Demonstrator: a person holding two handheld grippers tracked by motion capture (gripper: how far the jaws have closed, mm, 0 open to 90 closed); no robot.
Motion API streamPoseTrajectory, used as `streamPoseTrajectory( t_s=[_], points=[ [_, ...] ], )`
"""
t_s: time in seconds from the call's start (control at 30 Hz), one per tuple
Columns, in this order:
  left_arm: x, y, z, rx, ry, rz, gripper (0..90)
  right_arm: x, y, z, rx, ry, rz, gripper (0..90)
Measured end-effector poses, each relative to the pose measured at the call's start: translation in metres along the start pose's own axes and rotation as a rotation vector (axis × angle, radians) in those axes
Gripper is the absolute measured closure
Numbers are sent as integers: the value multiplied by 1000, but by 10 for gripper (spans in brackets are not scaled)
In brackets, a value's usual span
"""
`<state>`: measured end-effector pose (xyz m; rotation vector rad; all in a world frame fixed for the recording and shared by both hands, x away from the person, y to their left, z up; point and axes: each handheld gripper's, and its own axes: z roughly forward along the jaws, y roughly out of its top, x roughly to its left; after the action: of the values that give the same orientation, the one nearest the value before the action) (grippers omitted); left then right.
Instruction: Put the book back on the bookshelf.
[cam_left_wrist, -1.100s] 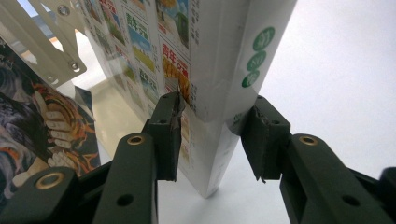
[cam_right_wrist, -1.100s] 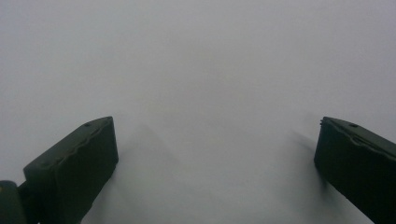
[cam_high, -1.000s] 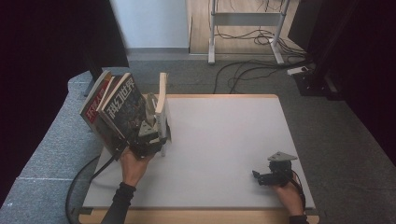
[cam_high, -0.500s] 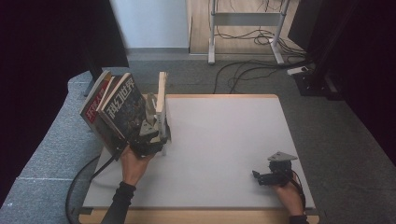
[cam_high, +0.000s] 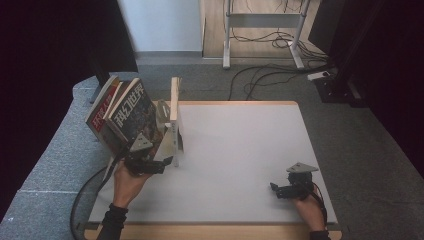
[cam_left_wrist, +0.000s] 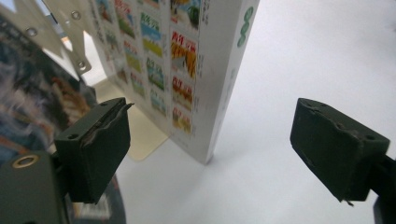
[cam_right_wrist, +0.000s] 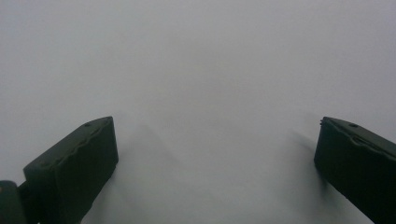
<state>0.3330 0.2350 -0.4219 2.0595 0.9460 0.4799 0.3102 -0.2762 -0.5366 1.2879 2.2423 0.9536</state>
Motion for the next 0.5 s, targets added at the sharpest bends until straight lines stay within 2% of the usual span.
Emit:
streamPoseTrajectory(
  t_s=[0.07,0.23,0.4,0.5],
  points=[
    [3,-6,-9,-6,-12,-15,112,0,0,0,0,0,0,0],
    [4,-19,-22,-3,-11,-15,82,0,0,0,0,0,0,0],
    [3,-35,-31,31,7,11,3,0,0,0,0,-1,0,0],
    [3,-46,-35,45,15,14,0,0,0,0,-1,-1,0,0]
  ],
)
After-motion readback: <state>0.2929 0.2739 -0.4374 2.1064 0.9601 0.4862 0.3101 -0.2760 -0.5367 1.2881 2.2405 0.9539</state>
